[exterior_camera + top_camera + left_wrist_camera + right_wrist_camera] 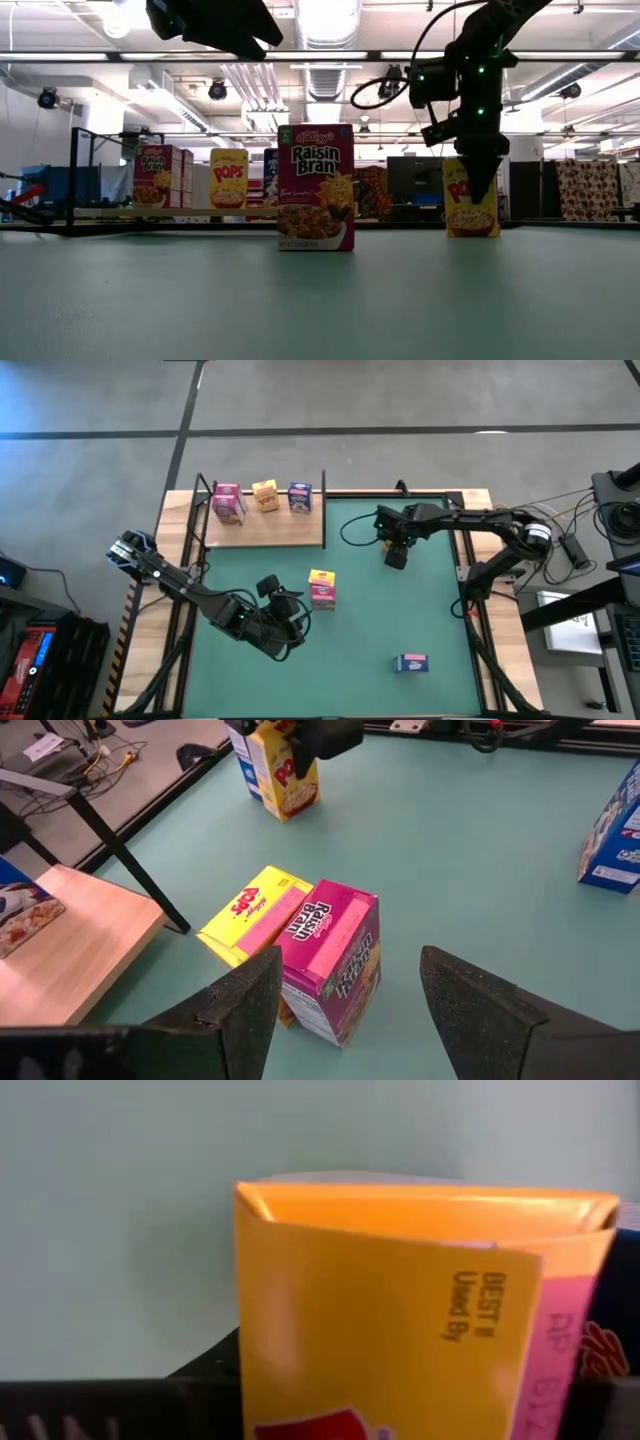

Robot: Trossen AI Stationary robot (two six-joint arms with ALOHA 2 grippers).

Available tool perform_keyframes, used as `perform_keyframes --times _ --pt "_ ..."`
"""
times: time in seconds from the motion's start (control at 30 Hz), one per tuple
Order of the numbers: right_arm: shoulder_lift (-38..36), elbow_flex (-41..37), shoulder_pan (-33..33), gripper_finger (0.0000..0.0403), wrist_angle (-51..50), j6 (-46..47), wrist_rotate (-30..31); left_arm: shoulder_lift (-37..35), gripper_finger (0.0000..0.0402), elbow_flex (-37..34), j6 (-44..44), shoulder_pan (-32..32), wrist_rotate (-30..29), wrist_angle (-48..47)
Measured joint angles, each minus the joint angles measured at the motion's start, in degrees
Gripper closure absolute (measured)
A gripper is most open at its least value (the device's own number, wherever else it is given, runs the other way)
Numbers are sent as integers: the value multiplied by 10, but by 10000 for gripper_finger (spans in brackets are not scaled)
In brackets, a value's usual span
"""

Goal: Stack cereal on shelf
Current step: Move the top yellow cereal box to the center of the table

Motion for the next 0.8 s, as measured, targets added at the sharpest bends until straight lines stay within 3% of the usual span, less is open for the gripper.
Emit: perform_keyframes --times 0.17,0.47,0.8 --pt "-23 -1 0 268 1 -1 -22 0 180 0 -2 0 0 -1" --pt "-64 4 14 257 48 37 -119 0 180 0 -2 0 0 -12" --pt "-75 33 75 261 98 35 -119 0 180 0 2 -3 22 -12"
